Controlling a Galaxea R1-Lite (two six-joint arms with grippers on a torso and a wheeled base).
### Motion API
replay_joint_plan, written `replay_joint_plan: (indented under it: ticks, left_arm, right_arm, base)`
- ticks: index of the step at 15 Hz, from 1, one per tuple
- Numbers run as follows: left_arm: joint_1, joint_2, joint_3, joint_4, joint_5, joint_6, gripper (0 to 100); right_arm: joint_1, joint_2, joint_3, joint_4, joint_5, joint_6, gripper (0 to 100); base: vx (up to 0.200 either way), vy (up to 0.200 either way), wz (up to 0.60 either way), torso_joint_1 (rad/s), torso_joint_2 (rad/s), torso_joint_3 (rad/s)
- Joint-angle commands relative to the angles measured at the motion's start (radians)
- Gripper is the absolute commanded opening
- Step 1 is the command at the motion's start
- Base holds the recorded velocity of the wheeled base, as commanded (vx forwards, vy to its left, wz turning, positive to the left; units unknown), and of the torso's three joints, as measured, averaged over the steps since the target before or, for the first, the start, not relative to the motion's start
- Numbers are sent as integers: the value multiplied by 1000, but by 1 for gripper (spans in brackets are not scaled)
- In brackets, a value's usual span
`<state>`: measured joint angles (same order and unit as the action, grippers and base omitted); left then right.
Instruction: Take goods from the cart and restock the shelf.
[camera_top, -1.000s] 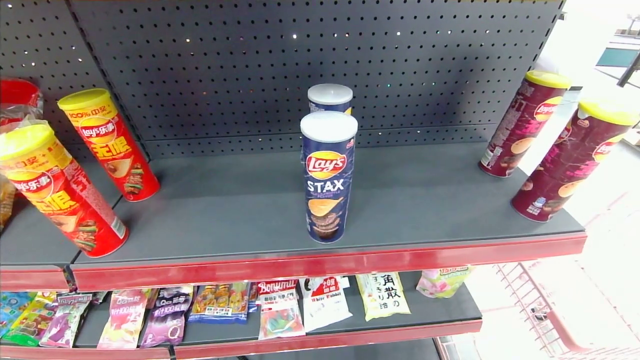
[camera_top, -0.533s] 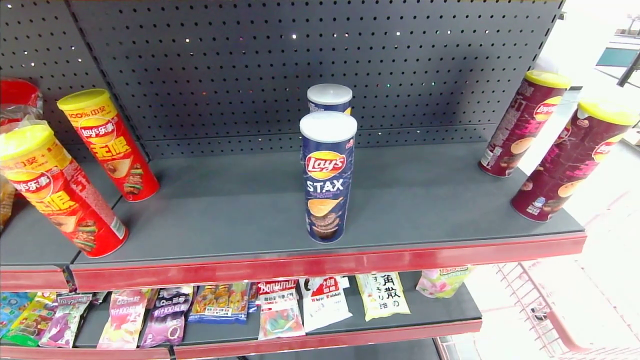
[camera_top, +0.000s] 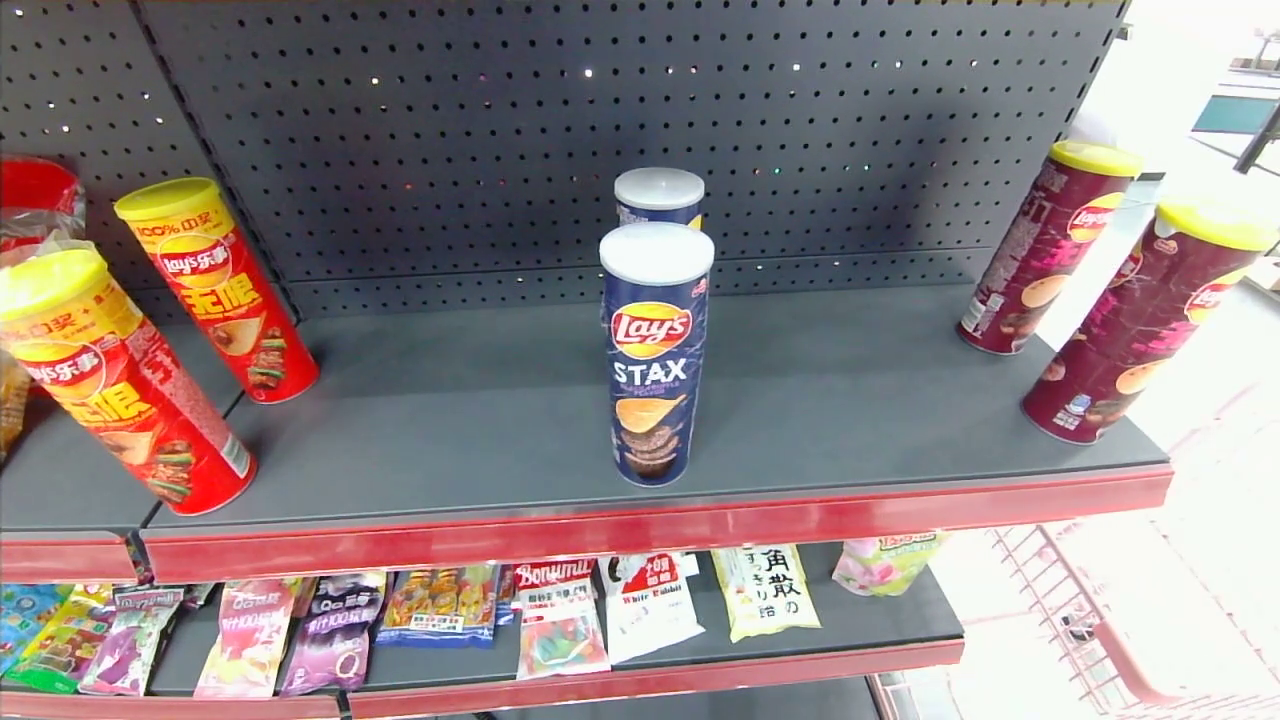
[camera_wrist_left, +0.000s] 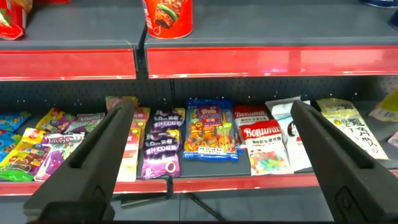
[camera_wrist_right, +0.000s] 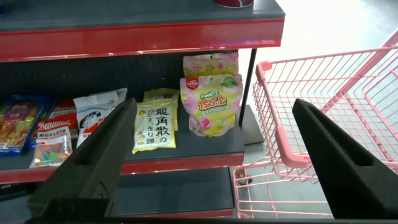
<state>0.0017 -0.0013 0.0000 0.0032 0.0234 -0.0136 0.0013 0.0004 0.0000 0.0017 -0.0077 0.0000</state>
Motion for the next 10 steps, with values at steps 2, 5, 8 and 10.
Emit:
replay_joint_plan:
  ticks: [2,5,8,10]
  left_arm:
    - [0,1,0,0,0,0,100]
    - [0,1,0,0,0,0,100]
    - [1,1,0,0,0,0,100]
    - [0,1,0,0,0,0,100]
  right_arm:
    - [0,1,0,0,0,0,100]
    - [0,1,0,0,0,0,100]
    - [0,1,0,0,0,2,100]
    - [0,1,0,0,0,0,100]
  base:
    - [0,0,0,0,0,0]
    - [0,0,0,0,0,0]
    - [0,0,0,0,0,0]
    - [0,0,0,0,0,0]
